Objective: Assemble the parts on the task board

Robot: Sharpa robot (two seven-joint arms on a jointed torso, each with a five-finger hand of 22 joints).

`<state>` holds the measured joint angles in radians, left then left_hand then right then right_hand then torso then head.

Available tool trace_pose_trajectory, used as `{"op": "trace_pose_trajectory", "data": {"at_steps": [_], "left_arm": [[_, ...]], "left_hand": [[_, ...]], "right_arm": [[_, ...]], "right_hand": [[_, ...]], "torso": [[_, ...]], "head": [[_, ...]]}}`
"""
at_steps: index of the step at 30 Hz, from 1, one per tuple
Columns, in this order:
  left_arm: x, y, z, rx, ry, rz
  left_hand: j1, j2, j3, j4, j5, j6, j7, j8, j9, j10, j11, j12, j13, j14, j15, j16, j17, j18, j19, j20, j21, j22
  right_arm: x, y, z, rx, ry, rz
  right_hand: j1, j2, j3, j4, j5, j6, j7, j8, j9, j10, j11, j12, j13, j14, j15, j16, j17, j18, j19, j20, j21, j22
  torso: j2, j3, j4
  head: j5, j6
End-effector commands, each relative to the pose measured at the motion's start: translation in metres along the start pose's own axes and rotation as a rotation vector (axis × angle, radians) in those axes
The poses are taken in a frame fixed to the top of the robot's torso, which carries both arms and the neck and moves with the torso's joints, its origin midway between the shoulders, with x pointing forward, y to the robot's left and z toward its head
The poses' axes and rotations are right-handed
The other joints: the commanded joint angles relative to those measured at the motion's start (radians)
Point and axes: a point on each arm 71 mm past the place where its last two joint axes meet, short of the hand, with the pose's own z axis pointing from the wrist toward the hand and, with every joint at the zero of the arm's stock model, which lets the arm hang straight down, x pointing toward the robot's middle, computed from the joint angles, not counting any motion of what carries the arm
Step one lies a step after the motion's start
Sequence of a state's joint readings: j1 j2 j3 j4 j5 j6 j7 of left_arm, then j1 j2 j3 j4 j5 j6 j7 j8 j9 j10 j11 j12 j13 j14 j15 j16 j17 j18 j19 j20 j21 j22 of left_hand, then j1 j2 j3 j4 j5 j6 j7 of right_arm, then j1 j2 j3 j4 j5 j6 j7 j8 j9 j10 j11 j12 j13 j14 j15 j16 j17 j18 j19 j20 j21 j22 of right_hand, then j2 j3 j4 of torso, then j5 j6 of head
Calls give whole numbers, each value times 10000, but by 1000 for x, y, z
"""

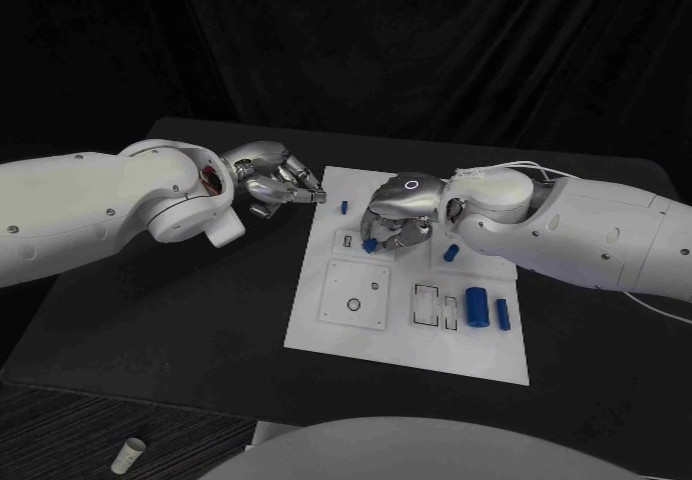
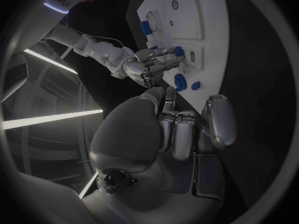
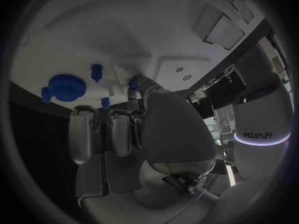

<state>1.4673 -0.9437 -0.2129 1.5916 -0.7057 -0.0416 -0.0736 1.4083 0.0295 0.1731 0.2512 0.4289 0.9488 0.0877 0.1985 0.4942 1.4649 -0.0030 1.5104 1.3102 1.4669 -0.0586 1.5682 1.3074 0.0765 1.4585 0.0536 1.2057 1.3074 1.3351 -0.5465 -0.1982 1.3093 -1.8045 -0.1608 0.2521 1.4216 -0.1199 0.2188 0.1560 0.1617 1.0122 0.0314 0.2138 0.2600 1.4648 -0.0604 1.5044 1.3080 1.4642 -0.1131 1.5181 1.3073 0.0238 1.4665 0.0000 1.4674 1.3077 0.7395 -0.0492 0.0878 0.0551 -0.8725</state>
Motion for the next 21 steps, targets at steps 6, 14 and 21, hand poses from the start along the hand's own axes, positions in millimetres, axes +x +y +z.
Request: {"op": "trace_pose_trajectory", "data": {"at_steps": [6,14,21], "left_arm": [[5,-1,2,-103,575,-127],[10,-2,5,-165,989,-77],[18,-5,13,-114,1600,14]], "left_hand": [[-57,6,48,92,-30,3,22,-102,-96,715,98,-79,2256,1039,77,26,2634,-77,-78,30,-86,1722],[-149,-169,-76,230,-412,-107,82,-208,-292,687,152,-116,2232,1035,129,18,2627,-68,-131,79,-134,1708],[-182,-215,-193,319,-948,-448,246,-527,-697,637,286,-179,2192,1018,241,-15,2600,-55,-204,170,-215,1685]], "right_arm": [[9,-2,-7,383,-108,-84],[8,-6,-13,658,-525,-152],[4,-7,-19,783,-1251,-287]], "right_hand": [[-380,69,-312,183,-83,46,51,169,984,497,101,125,1723,820,100,-24,1801,40,460,110,-59,2264],[-628,85,-468,347,-88,31,83,223,1169,509,127,142,1745,822,119,-21,1803,39,464,127,-56,2266],[-564,128,-464,315,170,-66,126,207,1286,483,162,122,1711,812,147,-40,1776,46,448,148,-86,2256]], "torso": [[-6,27,-23],[14,30,-36],[18,33,-42]], "head": [[-15,-1],[-24,-1],[-15,-1]]}}
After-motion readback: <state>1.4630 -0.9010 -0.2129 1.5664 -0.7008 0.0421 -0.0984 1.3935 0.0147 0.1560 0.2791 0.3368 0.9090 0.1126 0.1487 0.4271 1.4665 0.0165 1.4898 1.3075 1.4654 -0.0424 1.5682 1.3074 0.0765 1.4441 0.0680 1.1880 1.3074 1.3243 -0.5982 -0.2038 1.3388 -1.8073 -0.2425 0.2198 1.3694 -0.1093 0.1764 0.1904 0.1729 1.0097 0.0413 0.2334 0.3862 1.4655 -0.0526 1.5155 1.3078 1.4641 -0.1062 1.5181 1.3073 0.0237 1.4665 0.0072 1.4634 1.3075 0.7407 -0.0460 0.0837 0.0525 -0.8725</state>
